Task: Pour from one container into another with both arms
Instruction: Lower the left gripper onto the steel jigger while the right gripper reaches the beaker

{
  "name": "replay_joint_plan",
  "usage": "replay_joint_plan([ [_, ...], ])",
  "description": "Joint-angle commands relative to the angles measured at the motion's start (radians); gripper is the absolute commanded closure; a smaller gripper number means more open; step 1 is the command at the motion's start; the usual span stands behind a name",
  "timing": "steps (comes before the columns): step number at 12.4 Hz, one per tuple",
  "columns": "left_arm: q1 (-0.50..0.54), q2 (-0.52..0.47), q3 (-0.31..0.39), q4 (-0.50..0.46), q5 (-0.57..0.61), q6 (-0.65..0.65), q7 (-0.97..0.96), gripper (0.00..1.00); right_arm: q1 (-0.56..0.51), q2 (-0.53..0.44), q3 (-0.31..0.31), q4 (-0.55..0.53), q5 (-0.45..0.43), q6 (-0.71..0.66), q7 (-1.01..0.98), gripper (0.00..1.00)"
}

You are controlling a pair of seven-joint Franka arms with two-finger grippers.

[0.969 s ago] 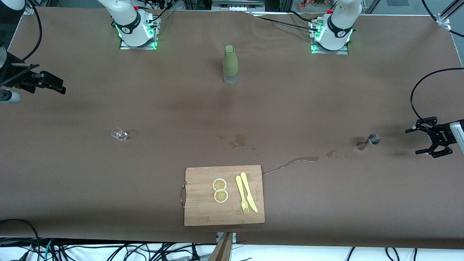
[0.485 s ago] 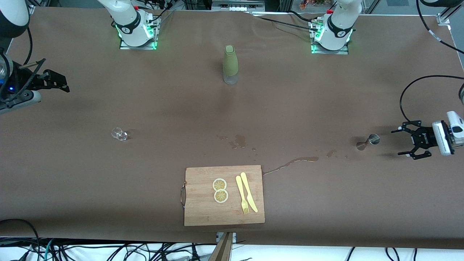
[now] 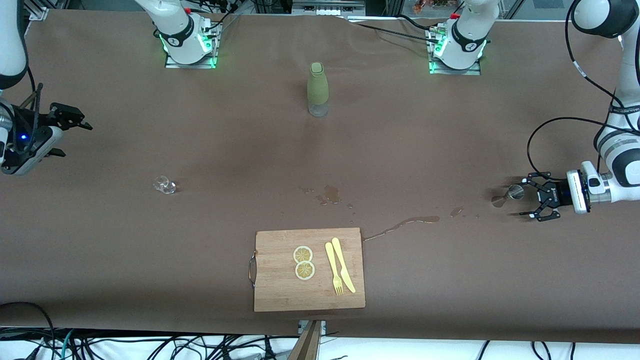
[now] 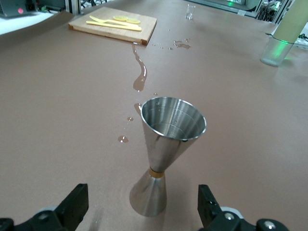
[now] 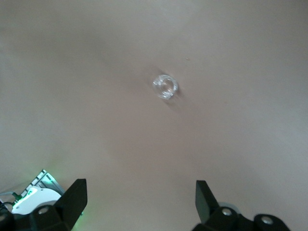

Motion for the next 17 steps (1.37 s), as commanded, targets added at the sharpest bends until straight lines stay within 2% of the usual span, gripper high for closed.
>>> replay_joint_plan([
  [1,-0.006,0.030,0.001,0.030,-0.057,-0.058,0.042,0.00,-0.092,0.086,0.001,0.016,0.163,-0.004,-0.219,0.00],
  [4,-0.022,0.065,0.005,0.028,-0.127,-0.110,0.131,0.00,-0.195,0.242,0.000,0.018,0.402,0.008,-0.571,0.00],
  [10,-0.029,0.072,0.013,0.031,-0.152,-0.114,0.194,0.00,-0.275,0.475,0.000,0.016,0.697,0.015,-1.105,0.00],
  [13,-0.051,0.090,0.013,0.033,-0.195,-0.114,0.248,0.04,-0.277,0.568,0.000,0.016,0.792,0.022,-1.288,0.00],
  [15,-0.054,0.095,0.016,0.033,-0.203,-0.114,0.254,0.09,-0.274,0.606,0.001,0.016,0.809,0.037,-1.354,0.00],
  [17,-0.060,0.096,0.022,0.033,-0.204,-0.114,0.252,0.26,-0.272,0.646,0.003,0.018,0.826,0.044,-1.392,0.00],
])
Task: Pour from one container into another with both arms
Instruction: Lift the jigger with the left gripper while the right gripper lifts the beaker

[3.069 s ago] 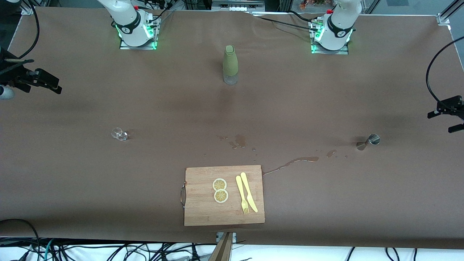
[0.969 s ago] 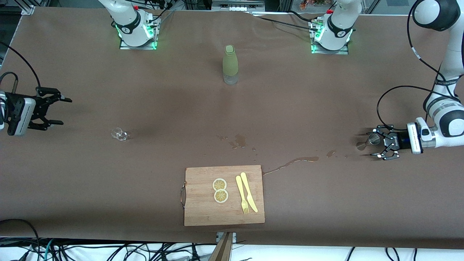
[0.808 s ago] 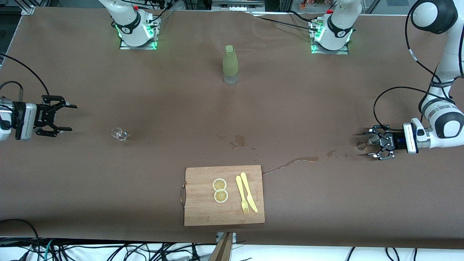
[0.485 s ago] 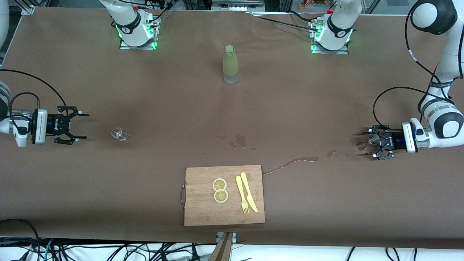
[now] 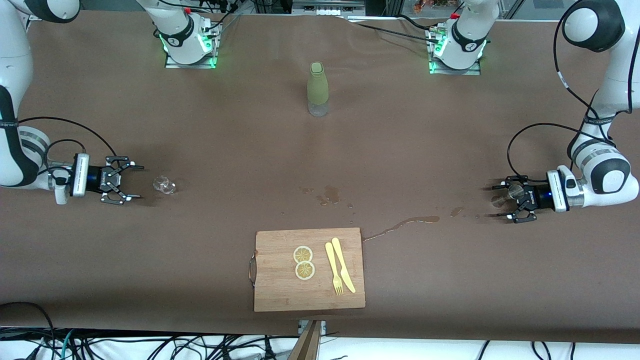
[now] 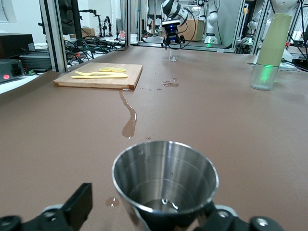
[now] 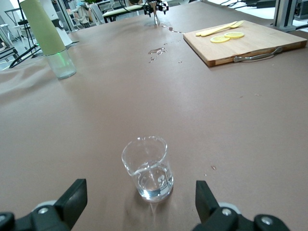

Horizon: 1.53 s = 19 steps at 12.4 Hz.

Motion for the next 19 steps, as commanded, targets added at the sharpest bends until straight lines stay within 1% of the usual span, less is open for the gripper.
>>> replay_joint_plan([
  [1,-0.019,0.017,0.027,0.029,-0.036,-0.020,0.041,0.36,-0.002,0.053,0.012,0.018,0.039,0.009,-0.063,0.00],
  [4,-0.023,0.017,0.032,0.031,-0.034,-0.020,0.039,0.68,0.011,0.083,0.017,0.018,0.052,0.014,-0.093,0.00],
  [5,-0.025,0.017,0.033,0.031,-0.036,-0.020,0.039,0.80,0.021,0.089,0.019,0.018,0.064,0.015,-0.096,0.00],
  [6,-0.025,0.018,0.036,0.031,-0.036,-0.020,0.039,0.95,0.029,0.093,0.022,0.018,0.070,0.018,-0.101,0.00],
  [7,-0.025,0.018,0.038,0.031,-0.036,-0.020,0.039,1.00,0.040,0.096,0.022,0.018,0.075,0.029,-0.103,0.00],
  [10,-0.025,0.017,0.038,0.031,-0.050,-0.043,0.035,1.00,0.063,0.101,0.023,0.019,0.090,0.043,-0.103,0.00],
  [11,-0.025,0.017,0.036,0.031,-0.056,-0.053,0.032,1.00,0.067,0.101,0.022,0.019,0.090,0.043,-0.101,0.03],
  [12,-0.025,0.017,0.033,0.031,-0.072,-0.063,0.027,1.00,0.068,0.101,0.023,0.019,0.090,0.043,-0.101,0.16],
  [13,-0.026,0.017,0.027,0.031,-0.074,-0.066,0.015,1.00,0.068,0.101,0.022,0.022,0.090,0.043,-0.101,0.34],
  [14,-0.026,0.018,0.009,0.031,-0.074,-0.074,0.003,1.00,0.069,0.101,0.022,0.028,0.088,0.043,-0.100,0.59],
  [15,-0.026,0.021,-0.011,0.029,-0.082,-0.077,-0.014,1.00,0.074,0.099,0.022,0.031,0.088,0.043,-0.095,0.74],
  [16,-0.026,0.026,-0.028,0.026,-0.091,-0.092,-0.036,1.00,0.077,0.098,0.023,0.036,0.088,0.040,-0.086,0.87],
  [17,-0.029,0.030,-0.048,0.023,-0.096,-0.102,-0.059,1.00,0.086,0.098,0.023,0.053,0.088,0.032,-0.083,0.99],
  [19,-0.043,0.038,-0.089,0.012,-0.097,-0.108,-0.091,1.00,0.115,0.090,0.023,0.080,0.087,0.023,-0.067,1.00],
])
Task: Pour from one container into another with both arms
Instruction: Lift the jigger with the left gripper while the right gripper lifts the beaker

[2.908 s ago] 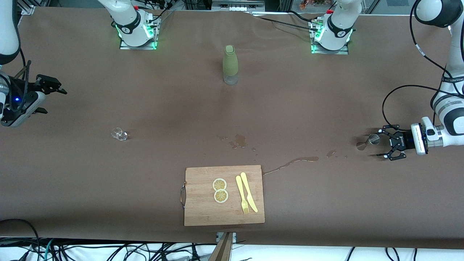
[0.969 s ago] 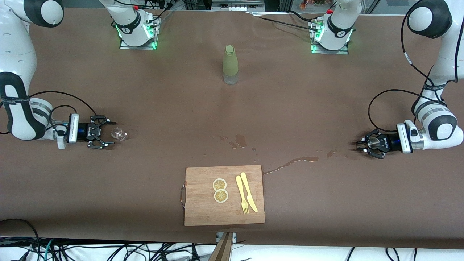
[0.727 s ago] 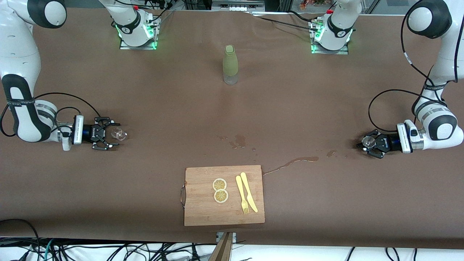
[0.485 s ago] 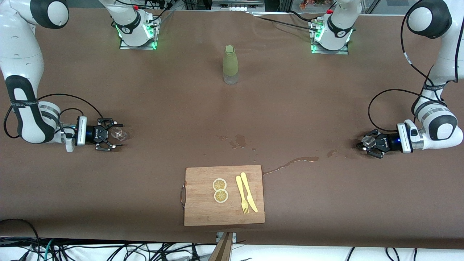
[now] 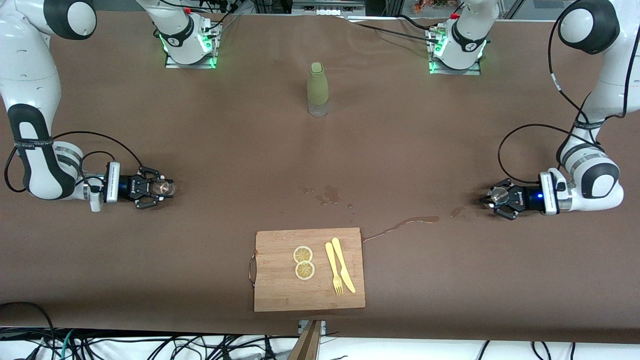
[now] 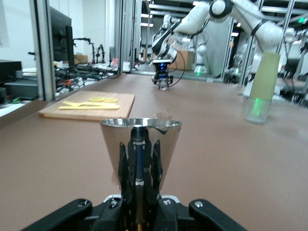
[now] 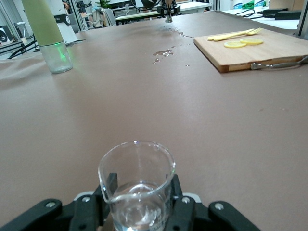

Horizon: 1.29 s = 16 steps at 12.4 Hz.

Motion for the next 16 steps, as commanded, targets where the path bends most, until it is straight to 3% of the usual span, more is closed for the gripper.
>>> replay_joint_plan([
  [1,-0.025,0.022,-0.045,0.005,-0.039,-0.021,-0.056,1.00,0.054,0.003,0.001,0.072,0.003,-0.039,0.073,1.00],
  [4,-0.089,0.042,-0.087,0.005,-0.076,0.027,-0.063,1.00,0.167,0.002,0.000,0.245,-0.082,-0.108,0.338,1.00],
  [10,-0.229,0.066,-0.199,0.008,-0.127,0.202,-0.132,1.00,0.354,-0.006,0.000,0.458,-0.086,-0.114,0.812,1.00],
  [13,-0.281,0.094,-0.249,0.008,-0.166,0.287,-0.122,1.00,0.474,-0.006,-0.011,0.526,-0.106,-0.074,1.070,1.00],
  [16,-0.332,0.102,-0.257,0.016,-0.200,0.331,-0.118,1.00,0.580,-0.006,-0.011,0.567,-0.191,0.001,1.274,1.00],
])
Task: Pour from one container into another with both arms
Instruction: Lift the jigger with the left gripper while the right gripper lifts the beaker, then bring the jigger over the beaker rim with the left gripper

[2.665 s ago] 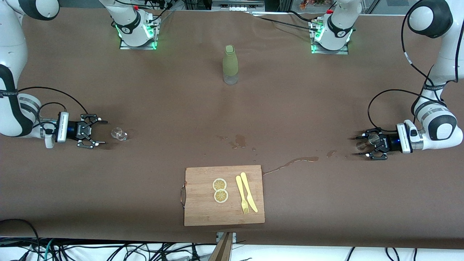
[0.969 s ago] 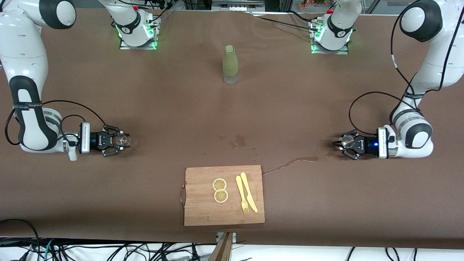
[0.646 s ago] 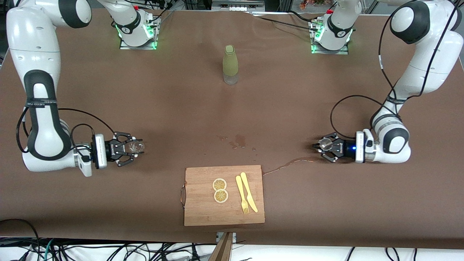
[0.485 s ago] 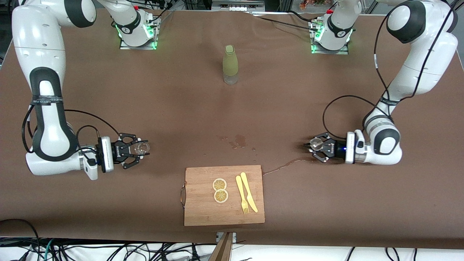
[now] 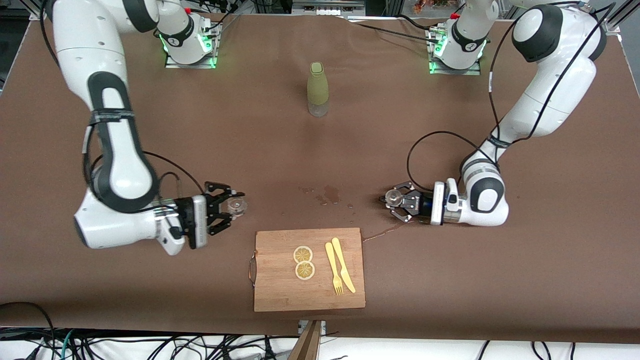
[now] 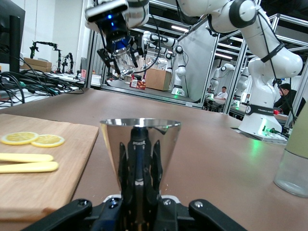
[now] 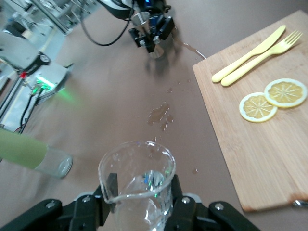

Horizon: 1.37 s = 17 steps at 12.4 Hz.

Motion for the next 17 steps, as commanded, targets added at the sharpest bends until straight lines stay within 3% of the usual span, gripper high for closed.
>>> replay_joint_plan([
  [1,-0.032,0.012,-0.017,0.019,-0.053,0.038,0.006,1.00,0.086,0.003,-0.014,0.046,-0.079,0.050,0.185,1.00],
  [8,-0.120,0.018,-0.048,0.025,-0.113,0.172,0.008,1.00,0.268,-0.002,-0.016,0.109,-0.349,0.111,0.547,1.00],
  [14,-0.167,0.046,-0.122,0.029,-0.116,0.304,0.035,1.00,0.378,-0.003,-0.016,0.121,-0.489,0.166,0.775,1.00],
  [17,-0.181,0.092,-0.143,0.079,-0.115,0.338,0.075,1.00,0.427,-0.003,-0.016,0.121,-0.575,0.178,0.873,1.00],
])
